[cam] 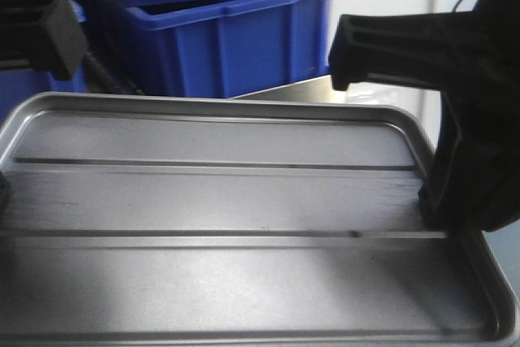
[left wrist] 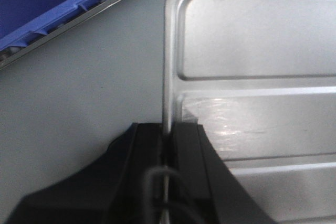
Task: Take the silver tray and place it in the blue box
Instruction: 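Hold the tray level with both grippers while the base drives to the blue crate, then carry the tray over the blue crate and lower it inside with both grippers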
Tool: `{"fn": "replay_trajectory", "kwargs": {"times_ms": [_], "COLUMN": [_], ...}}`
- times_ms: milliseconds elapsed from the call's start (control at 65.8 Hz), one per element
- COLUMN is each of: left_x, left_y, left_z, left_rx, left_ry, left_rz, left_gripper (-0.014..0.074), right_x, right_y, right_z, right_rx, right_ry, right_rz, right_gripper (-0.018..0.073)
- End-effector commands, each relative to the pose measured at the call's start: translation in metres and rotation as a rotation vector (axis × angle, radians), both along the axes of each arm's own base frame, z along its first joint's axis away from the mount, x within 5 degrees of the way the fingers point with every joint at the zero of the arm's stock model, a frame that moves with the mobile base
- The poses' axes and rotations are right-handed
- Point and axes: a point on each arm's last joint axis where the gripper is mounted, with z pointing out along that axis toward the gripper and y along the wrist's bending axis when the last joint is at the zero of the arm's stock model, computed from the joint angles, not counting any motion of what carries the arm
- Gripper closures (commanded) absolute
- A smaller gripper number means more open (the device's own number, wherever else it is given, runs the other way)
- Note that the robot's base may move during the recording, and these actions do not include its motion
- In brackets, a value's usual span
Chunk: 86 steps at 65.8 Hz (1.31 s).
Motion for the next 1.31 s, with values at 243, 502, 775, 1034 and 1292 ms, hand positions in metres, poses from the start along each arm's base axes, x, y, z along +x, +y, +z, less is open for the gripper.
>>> {"fn": "replay_trajectory", "kwargs": {"times_ms": [243, 502, 775, 1034, 1292], "left_x": [0.0007, 0.0007, 0.0007, 0.0007, 0.0007], "left_y": [0.0034, 0.0034, 0.0034, 0.0034, 0.0034], "left_z": [0.0098, 0.0098, 0.0098, 0.0098, 0.0098], "left_rx": [0.003, 0.003, 0.003, 0.003, 0.003], "left_ry": [-0.035, -0.035, -0.035, -0.035, -0.035], "left_rz": [0.007, 0.007, 0.007, 0.007, 0.007], "left_gripper": [0.0611, 0.0611, 0.0611, 0.0611, 0.0611], "right_x": [0.0028, 0.0028, 0.0028, 0.0028, 0.0028], "right_y": [-0.0035, -0.0035, -0.0035, -0.0035, -0.0035], "right_z": [0.013, 0.013, 0.013, 0.013, 0.013], "right_rx": [0.005, 0.005, 0.005, 0.005, 0.005], "right_ry": [-0.063, -0.063, -0.063, -0.063, -0.063], "right_rz": [0.003, 0.003, 0.003, 0.003, 0.003], "right_gripper": [0.05, 0.05, 0.05, 0.05, 0.05]}}
